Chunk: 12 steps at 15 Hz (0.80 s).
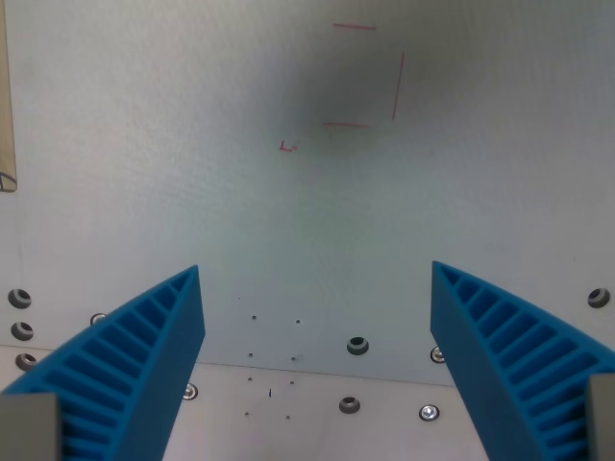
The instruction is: Move in base positive z
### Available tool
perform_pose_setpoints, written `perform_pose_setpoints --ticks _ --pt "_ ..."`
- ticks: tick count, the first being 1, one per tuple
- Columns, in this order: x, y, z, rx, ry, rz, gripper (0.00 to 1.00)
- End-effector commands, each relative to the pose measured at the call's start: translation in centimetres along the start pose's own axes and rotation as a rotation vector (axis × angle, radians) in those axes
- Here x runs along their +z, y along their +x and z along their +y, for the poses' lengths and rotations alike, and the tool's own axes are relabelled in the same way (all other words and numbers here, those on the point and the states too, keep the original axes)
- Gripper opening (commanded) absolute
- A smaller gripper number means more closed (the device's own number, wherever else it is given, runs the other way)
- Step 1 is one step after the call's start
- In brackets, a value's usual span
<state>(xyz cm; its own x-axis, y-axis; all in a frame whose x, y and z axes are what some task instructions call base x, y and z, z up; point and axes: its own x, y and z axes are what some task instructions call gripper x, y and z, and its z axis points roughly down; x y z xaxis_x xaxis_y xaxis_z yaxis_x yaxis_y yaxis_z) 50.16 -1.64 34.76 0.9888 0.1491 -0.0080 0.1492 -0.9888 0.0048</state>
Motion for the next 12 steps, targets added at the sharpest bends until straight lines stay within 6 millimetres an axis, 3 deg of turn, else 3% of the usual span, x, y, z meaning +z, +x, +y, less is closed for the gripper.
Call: perform_pose_setpoints --ticks 1,12 --pt "-0.7 0.0 0.0 0.000 -0.001 0.004 1.00" --pt "-6.2 0.0 0.1 0.000 -0.001 0.004 1.00"
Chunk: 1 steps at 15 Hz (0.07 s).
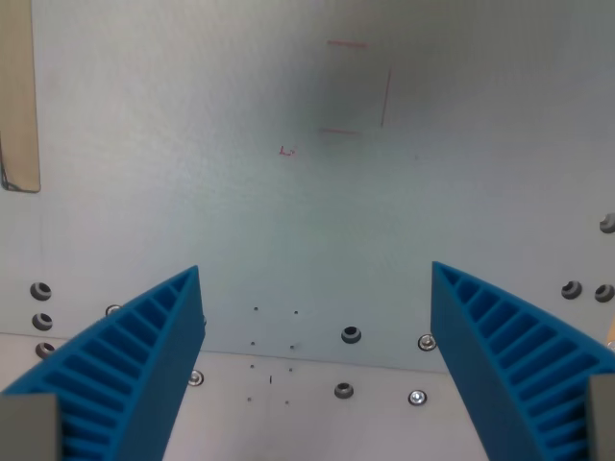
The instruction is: Move in base positive z
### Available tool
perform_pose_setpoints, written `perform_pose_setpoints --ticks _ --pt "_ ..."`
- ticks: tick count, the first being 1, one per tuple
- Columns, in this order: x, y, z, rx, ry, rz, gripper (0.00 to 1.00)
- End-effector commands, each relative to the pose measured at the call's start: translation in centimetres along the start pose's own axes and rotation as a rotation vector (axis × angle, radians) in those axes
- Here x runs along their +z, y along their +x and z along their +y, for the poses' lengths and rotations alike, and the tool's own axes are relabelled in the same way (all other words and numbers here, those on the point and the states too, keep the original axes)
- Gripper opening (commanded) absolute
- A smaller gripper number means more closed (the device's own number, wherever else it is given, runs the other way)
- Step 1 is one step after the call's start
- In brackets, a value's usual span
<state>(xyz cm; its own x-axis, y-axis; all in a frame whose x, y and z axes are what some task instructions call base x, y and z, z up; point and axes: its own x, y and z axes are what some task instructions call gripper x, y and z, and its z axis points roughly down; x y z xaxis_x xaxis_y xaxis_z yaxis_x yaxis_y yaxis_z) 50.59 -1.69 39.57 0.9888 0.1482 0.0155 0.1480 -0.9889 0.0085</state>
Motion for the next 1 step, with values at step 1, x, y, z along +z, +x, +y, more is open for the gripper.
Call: perform_pose_setpoints --ticks 1 --pt "-1.89 -0.31 -0.04 -0.001 0.003 -0.019 1.00"
